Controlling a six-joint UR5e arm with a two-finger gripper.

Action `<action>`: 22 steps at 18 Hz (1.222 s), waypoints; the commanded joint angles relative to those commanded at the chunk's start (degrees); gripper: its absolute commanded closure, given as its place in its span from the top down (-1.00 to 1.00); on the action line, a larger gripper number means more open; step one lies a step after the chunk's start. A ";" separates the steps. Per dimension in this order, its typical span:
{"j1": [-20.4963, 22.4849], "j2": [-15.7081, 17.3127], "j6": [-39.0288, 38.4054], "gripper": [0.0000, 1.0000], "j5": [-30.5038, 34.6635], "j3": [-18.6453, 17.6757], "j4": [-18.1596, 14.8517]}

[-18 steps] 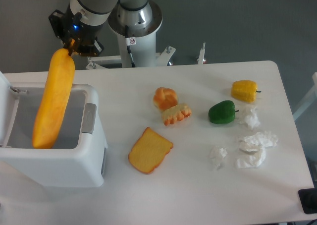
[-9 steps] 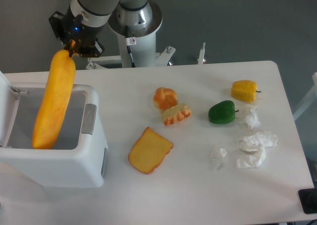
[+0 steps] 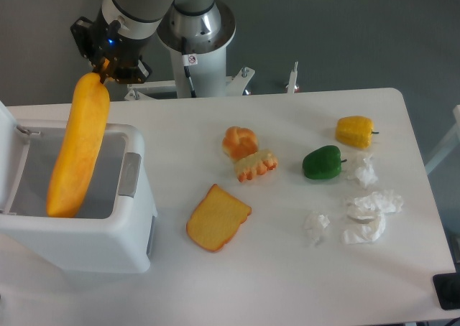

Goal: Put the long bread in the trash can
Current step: 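Open the gripper to drop the bread into the can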

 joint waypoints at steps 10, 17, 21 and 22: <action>-0.09 -0.09 0.70 0.14 0.62 -0.17 0.00; 0.00 -0.09 1.05 0.64 3.78 -0.88 0.00; 0.09 0.35 1.05 1.00 3.69 -0.79 0.00; 0.09 0.61 1.05 1.00 3.69 -0.79 0.00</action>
